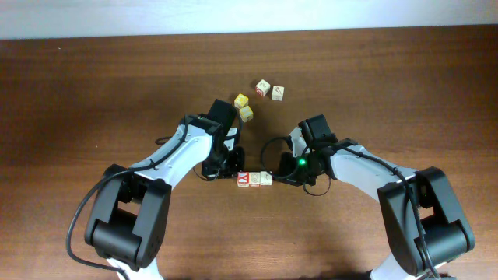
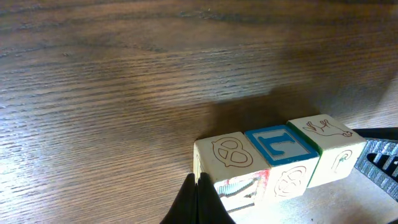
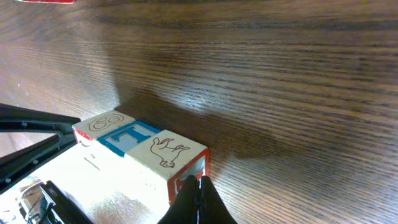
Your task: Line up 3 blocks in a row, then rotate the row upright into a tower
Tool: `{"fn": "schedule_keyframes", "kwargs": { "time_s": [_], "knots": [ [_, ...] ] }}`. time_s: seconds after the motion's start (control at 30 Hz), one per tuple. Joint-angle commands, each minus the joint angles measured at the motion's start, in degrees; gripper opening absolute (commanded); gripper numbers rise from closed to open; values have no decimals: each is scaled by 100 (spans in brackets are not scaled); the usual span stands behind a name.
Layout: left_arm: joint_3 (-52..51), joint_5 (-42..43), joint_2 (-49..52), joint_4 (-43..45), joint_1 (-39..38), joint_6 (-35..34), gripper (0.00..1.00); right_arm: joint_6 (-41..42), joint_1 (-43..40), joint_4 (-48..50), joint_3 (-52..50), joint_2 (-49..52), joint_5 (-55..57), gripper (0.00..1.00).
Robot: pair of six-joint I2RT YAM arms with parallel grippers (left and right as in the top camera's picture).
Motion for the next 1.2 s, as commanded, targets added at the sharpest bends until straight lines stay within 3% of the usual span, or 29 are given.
{"fn": "schedule_keyframes", "kwargs": {
  "time_s": [0.0,0.33,0.6,1.17],
  "knots": [
    [-50,9,74,0,-11,-13,0,-81,-35,42,-50,7,-254,4],
    [-50,4,74,-2,-11,-13,0,-79,363,184,120,-203,-219,4],
    [-50,9,74,9,-11,-13,0,94,750,57,157,-824,437,4],
    [-50,9,74,-35,-11,-13,0,203,1493,109,560,-831,664,4]
  ]
}}
